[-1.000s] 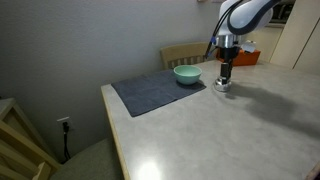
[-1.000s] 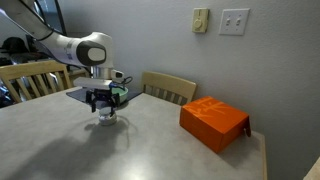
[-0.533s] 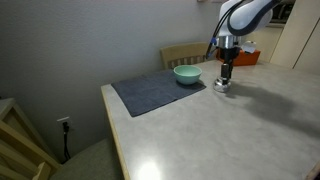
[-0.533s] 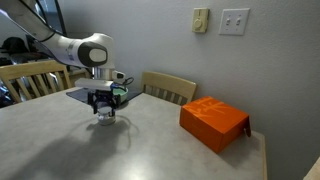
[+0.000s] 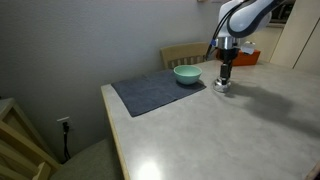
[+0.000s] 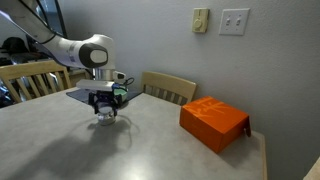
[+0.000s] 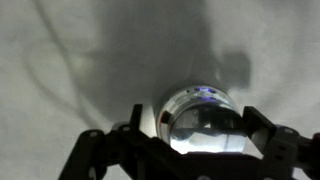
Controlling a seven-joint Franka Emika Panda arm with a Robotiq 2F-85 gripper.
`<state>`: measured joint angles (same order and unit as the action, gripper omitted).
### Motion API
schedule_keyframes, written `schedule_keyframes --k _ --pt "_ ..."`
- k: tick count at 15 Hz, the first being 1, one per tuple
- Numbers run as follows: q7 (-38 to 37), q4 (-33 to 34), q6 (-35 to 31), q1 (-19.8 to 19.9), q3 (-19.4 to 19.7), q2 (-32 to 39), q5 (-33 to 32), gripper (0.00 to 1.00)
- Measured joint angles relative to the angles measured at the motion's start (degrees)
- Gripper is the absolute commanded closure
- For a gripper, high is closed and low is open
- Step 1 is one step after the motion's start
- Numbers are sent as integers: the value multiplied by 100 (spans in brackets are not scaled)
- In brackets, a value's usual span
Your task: Pick up the lid and put it on the table
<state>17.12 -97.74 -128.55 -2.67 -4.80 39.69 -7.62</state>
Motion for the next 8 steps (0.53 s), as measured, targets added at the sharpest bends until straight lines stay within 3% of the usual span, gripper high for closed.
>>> schedule_keyframes --k 8 --pt "0 44 -84 -42 -8 0 -34 0"
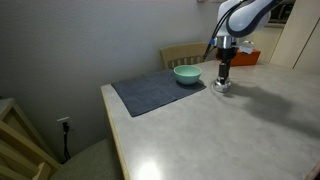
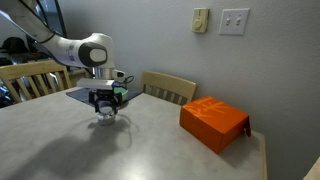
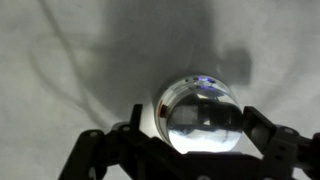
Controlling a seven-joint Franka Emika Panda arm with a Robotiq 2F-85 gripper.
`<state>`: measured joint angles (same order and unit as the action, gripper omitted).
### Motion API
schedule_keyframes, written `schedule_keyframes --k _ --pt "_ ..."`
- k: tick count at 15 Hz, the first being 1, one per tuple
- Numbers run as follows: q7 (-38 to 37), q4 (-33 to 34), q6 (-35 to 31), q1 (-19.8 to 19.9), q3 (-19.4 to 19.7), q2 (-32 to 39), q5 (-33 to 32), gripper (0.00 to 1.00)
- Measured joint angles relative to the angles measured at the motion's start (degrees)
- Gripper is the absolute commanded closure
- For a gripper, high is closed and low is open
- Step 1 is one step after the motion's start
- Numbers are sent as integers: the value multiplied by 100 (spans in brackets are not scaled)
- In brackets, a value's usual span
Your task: Pick up the lid and put it on the table
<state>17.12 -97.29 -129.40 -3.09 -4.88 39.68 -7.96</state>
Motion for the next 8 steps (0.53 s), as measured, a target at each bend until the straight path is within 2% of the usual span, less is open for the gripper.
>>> schedule_keyframes --k 2,3,4,8 --pt "1 15 -28 -21 -9 0 -5 0" --pt "1 20 -48 -33 -12 0 -7 25" --pt "2 24 -55 -42 -15 0 -8 26" --pt "5 25 -81 -52 -25 0 -9 55"
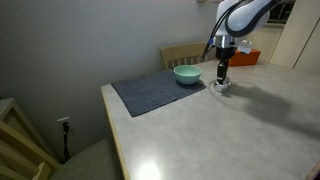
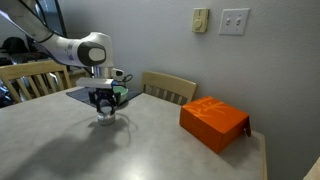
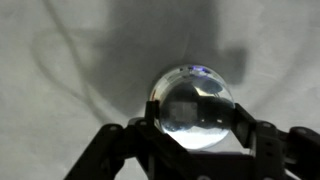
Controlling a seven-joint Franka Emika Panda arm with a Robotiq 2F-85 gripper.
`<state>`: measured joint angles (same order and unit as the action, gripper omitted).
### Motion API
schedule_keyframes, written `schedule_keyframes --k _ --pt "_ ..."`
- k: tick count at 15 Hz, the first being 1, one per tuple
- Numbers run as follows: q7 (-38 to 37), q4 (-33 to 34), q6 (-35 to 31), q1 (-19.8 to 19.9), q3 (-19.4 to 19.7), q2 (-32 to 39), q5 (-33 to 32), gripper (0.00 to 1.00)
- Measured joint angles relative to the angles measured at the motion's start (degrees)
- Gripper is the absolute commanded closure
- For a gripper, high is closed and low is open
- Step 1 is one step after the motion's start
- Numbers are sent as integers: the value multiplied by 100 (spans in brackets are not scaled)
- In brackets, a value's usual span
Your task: Pick up the lid and put it on the table
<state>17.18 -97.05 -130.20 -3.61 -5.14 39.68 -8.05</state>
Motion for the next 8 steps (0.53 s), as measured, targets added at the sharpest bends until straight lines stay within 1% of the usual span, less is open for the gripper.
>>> schedule_keyframes --k 1,8 --pt "0 11 -2 0 -3 -11 0 56" --pt "-75 -26 -4 3 34 -32 -3 56"
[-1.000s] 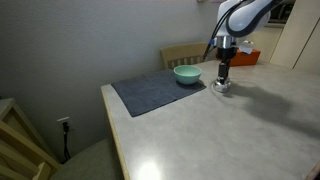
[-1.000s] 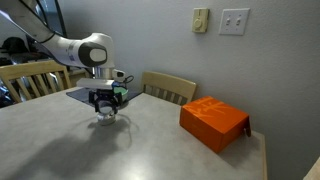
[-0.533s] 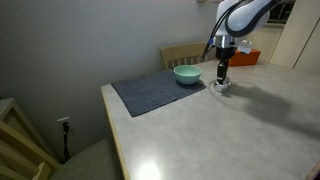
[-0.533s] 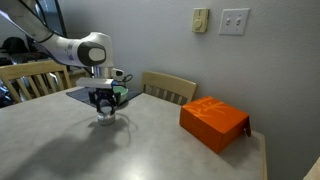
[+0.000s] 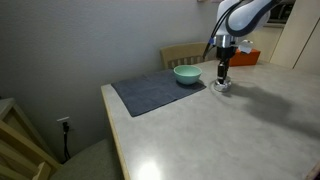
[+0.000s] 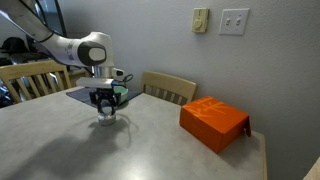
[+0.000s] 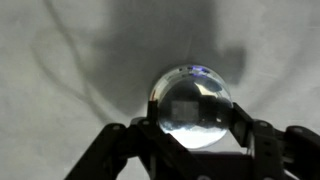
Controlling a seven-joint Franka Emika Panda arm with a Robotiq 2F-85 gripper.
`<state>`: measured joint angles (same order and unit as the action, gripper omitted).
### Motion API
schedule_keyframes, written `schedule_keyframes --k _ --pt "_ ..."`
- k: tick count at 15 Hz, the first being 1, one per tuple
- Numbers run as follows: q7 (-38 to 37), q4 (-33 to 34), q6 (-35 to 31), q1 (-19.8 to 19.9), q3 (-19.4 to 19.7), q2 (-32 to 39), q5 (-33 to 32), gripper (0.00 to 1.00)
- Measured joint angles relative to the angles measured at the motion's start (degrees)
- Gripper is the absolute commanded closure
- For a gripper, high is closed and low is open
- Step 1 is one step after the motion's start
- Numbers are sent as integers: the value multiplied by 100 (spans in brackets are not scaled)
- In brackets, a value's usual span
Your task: Pick up the lid and put it on the table
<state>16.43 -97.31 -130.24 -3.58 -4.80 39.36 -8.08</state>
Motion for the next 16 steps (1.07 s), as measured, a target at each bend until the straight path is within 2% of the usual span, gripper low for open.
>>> schedule_keyframes --k 4,10,13,16 --pt "0 -250 -83 14 23 -231 -48 56" --pt "-193 -1049 -172 13 138 -1233 -405 56" --pt "-272 -1448 -539 152 348 -1713 -382 56" --pt "-270 -1762 -1176 516 512 -1940 -85 56"
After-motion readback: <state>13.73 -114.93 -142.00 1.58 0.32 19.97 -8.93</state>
